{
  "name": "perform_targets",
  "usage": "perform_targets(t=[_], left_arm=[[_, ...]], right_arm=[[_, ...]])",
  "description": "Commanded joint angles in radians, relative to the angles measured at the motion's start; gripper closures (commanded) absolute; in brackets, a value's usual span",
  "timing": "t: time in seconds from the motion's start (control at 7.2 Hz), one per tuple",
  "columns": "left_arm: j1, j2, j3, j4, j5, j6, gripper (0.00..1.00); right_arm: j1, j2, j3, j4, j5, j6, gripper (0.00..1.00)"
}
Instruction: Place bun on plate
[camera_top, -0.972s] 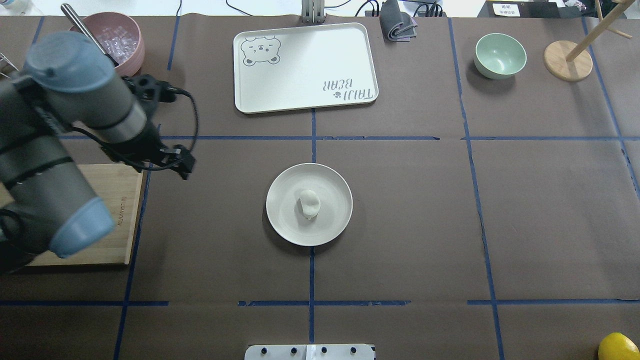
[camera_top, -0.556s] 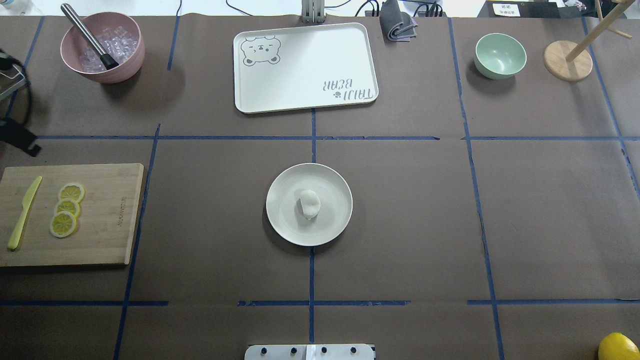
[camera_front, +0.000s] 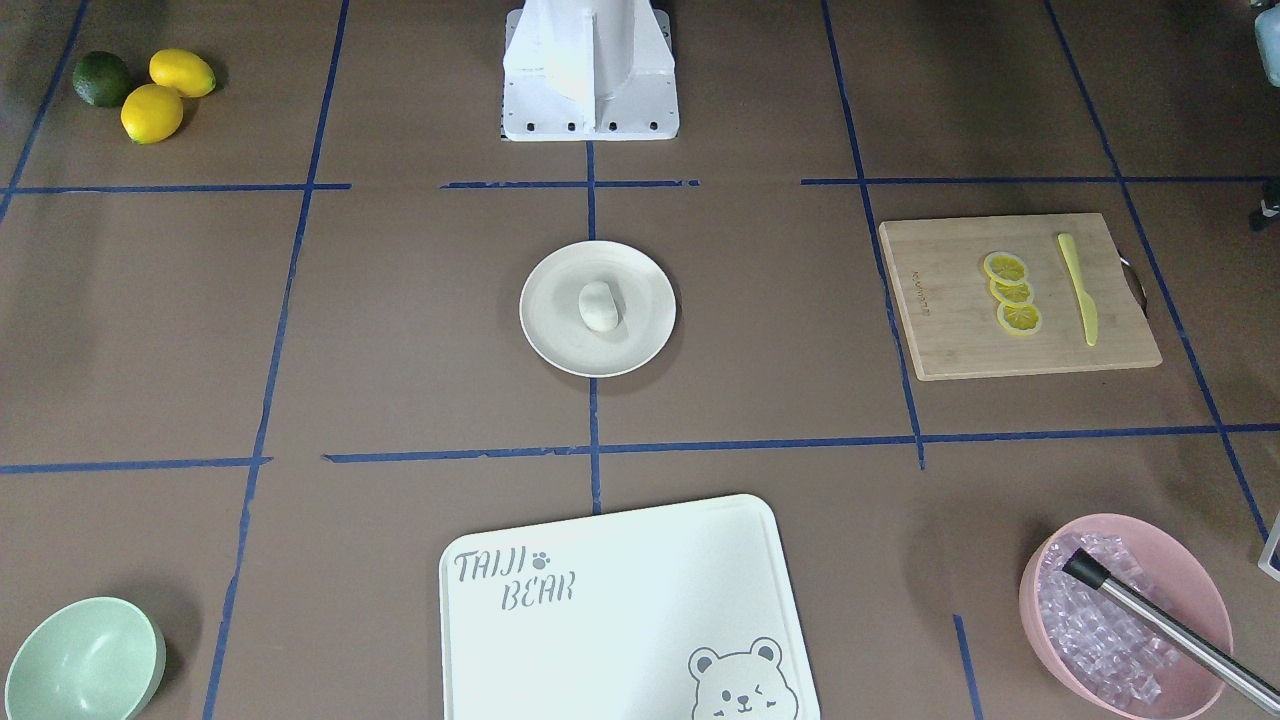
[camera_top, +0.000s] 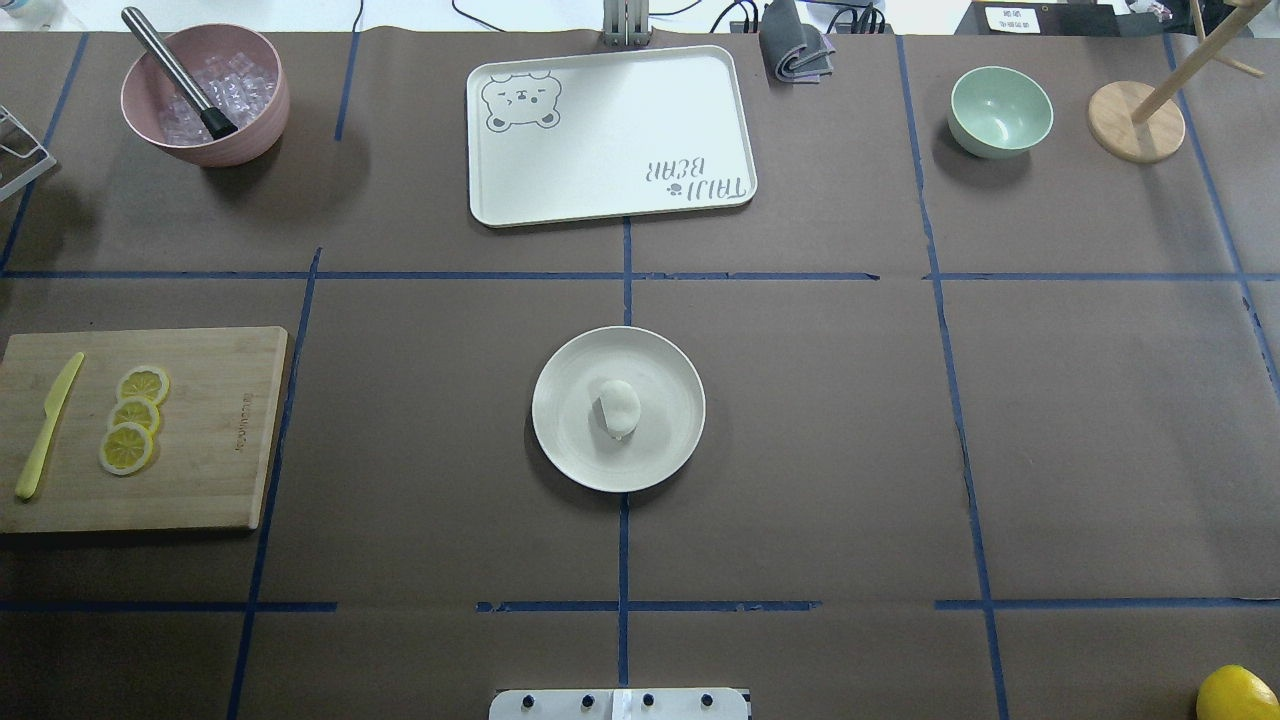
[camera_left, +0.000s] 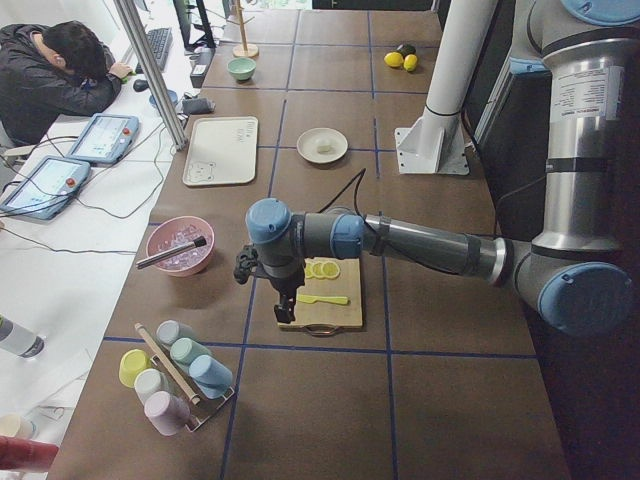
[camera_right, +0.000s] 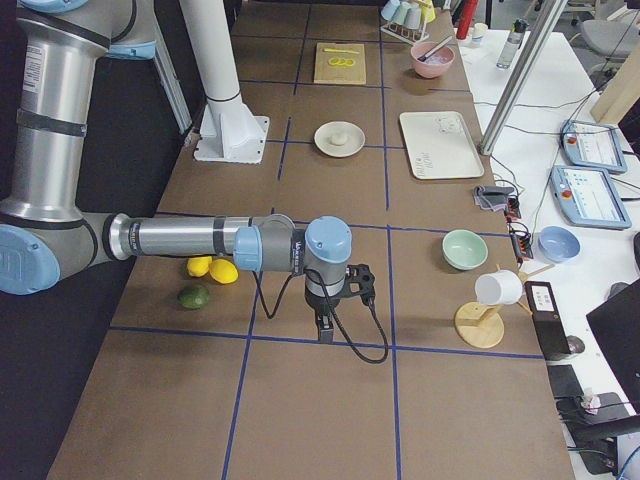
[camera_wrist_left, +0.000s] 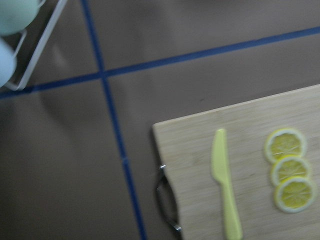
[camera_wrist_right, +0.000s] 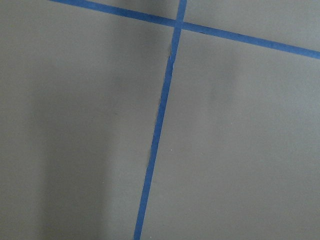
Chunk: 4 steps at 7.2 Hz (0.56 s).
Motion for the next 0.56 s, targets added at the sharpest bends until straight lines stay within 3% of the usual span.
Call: perform_targets(t=[0.0, 0.42], left_arm=[[-0.043, 0.046, 0.059, -0.110, -0.002, 0.006, 0.00], [-0.057, 0.048, 0.063, -0.126, 0.000, -0.001, 0.00]], right_arm=[[0.000, 0.000, 0.000, -0.001, 0.000, 0.000, 0.00], [0.000, 0.000, 0.000, -0.003, 0.000, 0.000, 0.00]])
